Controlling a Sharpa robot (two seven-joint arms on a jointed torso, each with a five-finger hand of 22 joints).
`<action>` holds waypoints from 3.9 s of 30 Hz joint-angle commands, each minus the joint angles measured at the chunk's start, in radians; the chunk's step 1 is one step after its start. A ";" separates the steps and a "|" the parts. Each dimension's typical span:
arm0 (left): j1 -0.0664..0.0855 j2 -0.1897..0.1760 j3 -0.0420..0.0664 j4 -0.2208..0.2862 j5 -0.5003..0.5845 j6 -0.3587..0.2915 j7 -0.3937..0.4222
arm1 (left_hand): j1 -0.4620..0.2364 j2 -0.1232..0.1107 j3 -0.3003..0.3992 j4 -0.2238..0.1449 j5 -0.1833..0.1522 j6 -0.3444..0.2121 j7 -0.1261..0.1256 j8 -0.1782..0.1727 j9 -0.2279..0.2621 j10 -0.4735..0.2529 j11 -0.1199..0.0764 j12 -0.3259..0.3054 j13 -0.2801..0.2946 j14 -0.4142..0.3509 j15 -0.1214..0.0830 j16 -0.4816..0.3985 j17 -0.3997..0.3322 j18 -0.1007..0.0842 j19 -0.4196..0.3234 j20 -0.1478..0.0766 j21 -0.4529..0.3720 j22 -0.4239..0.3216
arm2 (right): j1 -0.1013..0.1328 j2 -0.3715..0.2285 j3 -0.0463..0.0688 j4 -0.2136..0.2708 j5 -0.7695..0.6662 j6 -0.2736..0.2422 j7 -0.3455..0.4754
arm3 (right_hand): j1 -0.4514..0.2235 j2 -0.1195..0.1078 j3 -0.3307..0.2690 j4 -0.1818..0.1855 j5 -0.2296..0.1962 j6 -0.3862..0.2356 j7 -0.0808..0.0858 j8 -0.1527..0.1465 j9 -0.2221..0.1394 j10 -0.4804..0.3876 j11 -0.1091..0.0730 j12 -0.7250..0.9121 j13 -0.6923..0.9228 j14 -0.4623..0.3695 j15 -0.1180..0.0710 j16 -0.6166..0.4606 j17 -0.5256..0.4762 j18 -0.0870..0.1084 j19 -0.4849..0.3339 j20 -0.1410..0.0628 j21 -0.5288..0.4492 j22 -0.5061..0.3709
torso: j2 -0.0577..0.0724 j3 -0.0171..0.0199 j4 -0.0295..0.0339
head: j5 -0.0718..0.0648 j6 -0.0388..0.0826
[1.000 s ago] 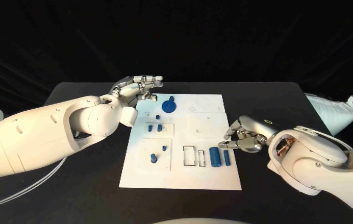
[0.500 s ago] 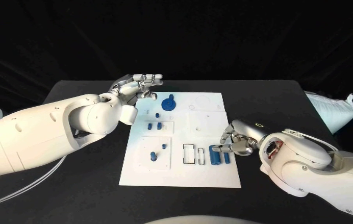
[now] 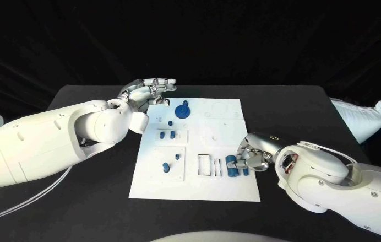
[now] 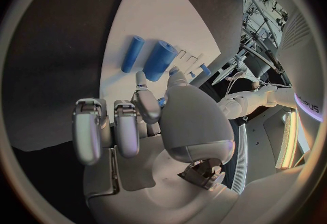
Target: Assemble the parts on the task board
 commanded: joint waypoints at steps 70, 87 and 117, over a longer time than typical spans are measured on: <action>0.000 0.003 -0.002 0.001 -0.005 0.040 0.000 | -0.021 0.008 -0.011 0.001 -0.002 -0.010 -0.001 0.008 -0.001 -0.015 0.002 0.016 0.000 -0.011 0.002 -0.002 -0.004 0.010 -0.008 0.002 -0.009 -0.003 | -0.037 0.171 0.018 -0.038 0.181 -0.097 -0.028 | 0.035 0.122 0.072 -0.004 0.094 0.088 -0.050 0.048 0.110 0.109 -0.043 0.368 0.505 0.104 -0.027 0.011 0.263 -0.018 0.072 -0.017 0.026 0.188 | 0.000 0.0003 -0.0005 | 0.011 -0.004; 0.000 0.002 -0.001 0.002 -0.005 0.032 0.009 | -0.021 0.008 -0.011 0.001 -0.002 -0.010 -0.001 0.008 -0.001 -0.015 0.002 0.016 0.000 -0.011 0.002 -0.002 -0.004 0.010 -0.008 0.002 -0.009 -0.003 | -0.037 0.192 0.018 -0.060 0.153 -0.045 -0.036 | -0.049 0.124 0.034 0.000 0.050 0.103 -0.058 0.053 0.144 0.109 -0.050 0.368 0.505 0.104 -0.034 0.011 0.263 -0.017 0.070 -0.026 0.024 0.186 | 0.000 0.0007 -0.0005 | 0.013 -0.007; 0.000 0.000 -0.002 0.001 -0.005 0.036 -0.008 | -0.023 0.008 -0.013 0.001 -0.002 -0.013 -0.001 0.009 -0.002 -0.017 0.002 0.018 -0.001 -0.010 0.003 0.001 -0.001 0.010 -0.007 0.003 -0.010 -0.004 | -0.038 0.160 0.019 -0.013 0.064 -0.090 -0.018 | -0.026 0.097 -0.062 -0.054 -0.158 0.102 -0.062 0.056 0.206 0.108 -0.054 0.366 0.504 0.104 -0.038 0.011 0.263 -0.018 0.072 -0.029 0.024 0.189 | 0.000 0.0017 -0.0019 | 0.018 -0.009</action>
